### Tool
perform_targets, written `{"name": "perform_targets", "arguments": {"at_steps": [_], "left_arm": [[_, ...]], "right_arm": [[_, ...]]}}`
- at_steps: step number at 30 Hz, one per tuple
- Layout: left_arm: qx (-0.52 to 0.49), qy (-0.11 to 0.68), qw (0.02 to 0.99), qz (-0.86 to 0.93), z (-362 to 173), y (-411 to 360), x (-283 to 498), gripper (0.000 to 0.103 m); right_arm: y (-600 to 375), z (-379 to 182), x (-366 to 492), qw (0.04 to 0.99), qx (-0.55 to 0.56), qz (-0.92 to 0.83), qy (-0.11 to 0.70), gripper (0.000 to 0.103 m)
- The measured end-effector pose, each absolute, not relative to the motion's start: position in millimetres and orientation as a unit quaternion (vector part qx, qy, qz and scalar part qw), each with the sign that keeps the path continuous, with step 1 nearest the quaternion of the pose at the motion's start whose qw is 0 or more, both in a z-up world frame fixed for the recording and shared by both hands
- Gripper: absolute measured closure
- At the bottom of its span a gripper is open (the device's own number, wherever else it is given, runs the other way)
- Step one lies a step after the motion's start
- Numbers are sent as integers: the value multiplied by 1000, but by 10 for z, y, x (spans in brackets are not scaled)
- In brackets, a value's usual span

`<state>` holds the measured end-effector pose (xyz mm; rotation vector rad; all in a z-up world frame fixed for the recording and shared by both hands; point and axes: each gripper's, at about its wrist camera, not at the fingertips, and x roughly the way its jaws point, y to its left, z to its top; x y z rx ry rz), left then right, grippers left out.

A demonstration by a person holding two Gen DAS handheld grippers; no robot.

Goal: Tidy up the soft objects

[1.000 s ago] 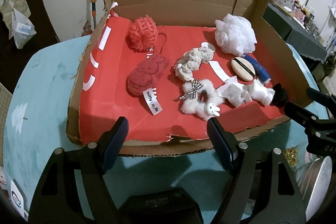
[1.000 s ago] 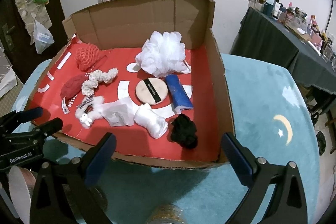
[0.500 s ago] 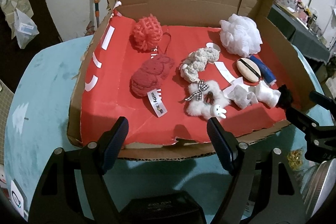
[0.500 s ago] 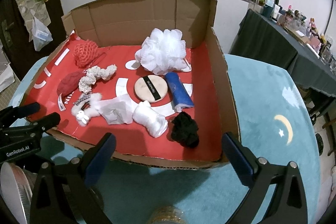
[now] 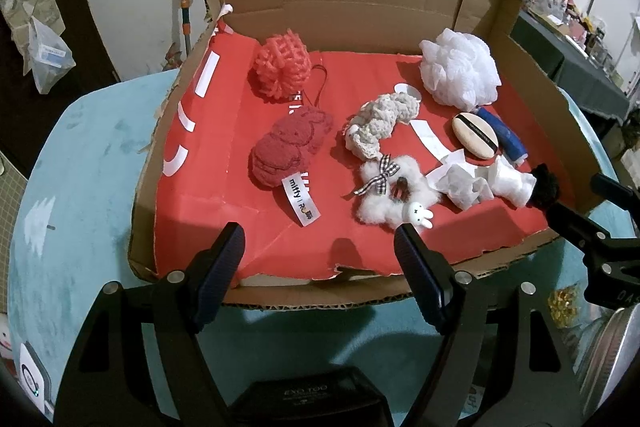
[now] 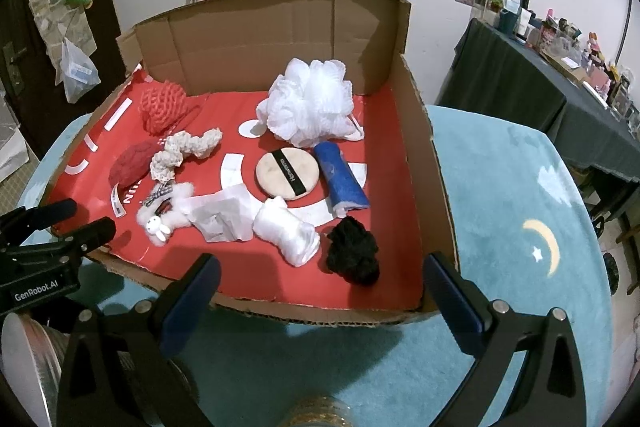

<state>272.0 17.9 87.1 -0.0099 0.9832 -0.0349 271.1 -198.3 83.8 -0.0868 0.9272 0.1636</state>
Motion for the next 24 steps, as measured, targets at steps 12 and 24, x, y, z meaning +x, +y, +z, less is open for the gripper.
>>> {"name": "perform_targets", "arguments": {"at_steps": [12, 24], "left_arm": [[2, 468, 883, -15, 876, 161, 2707, 27], [3, 467, 884, -16, 882, 159, 2707, 27]], "right_arm": [[-1982, 834, 2714, 891, -39, 79, 445, 0], [-1985, 831, 2708, 891, -39, 79, 444, 0]]}}
